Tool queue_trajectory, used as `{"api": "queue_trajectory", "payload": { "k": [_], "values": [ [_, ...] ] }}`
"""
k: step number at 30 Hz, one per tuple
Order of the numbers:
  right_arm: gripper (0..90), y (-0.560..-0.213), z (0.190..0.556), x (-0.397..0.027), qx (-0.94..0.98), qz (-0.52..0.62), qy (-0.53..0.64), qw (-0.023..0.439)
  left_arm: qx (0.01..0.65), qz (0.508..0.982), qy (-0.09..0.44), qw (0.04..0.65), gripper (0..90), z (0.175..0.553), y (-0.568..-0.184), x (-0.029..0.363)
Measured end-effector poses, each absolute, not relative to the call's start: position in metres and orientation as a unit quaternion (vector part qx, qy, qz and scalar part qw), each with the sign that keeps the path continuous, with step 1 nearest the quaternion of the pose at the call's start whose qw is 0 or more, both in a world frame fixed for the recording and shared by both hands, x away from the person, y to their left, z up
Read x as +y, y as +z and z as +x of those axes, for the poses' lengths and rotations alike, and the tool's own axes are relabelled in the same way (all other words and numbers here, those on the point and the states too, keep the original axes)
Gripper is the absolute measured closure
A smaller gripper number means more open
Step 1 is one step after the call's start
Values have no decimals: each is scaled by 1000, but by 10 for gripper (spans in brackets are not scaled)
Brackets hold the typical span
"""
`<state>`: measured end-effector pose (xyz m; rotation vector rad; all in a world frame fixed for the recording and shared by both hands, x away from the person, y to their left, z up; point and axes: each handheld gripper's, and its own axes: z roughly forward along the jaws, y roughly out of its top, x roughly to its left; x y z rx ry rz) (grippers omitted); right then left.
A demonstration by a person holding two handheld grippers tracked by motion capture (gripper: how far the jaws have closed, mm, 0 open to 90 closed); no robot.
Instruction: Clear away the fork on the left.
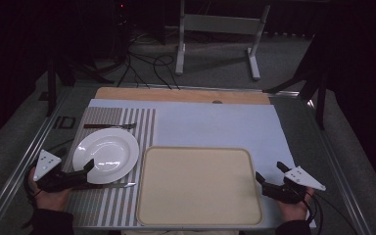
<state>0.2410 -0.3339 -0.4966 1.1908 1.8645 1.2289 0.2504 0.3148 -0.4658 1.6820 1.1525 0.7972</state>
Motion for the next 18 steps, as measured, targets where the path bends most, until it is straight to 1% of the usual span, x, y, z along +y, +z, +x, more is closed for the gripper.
{"api": "queue_trajectory", "payload": {
  "k": [18],
  "values": [
    [98,-498,242,-330,717,437,458,292,467,685,329,452,0,263,-456,325]
  ]
}}
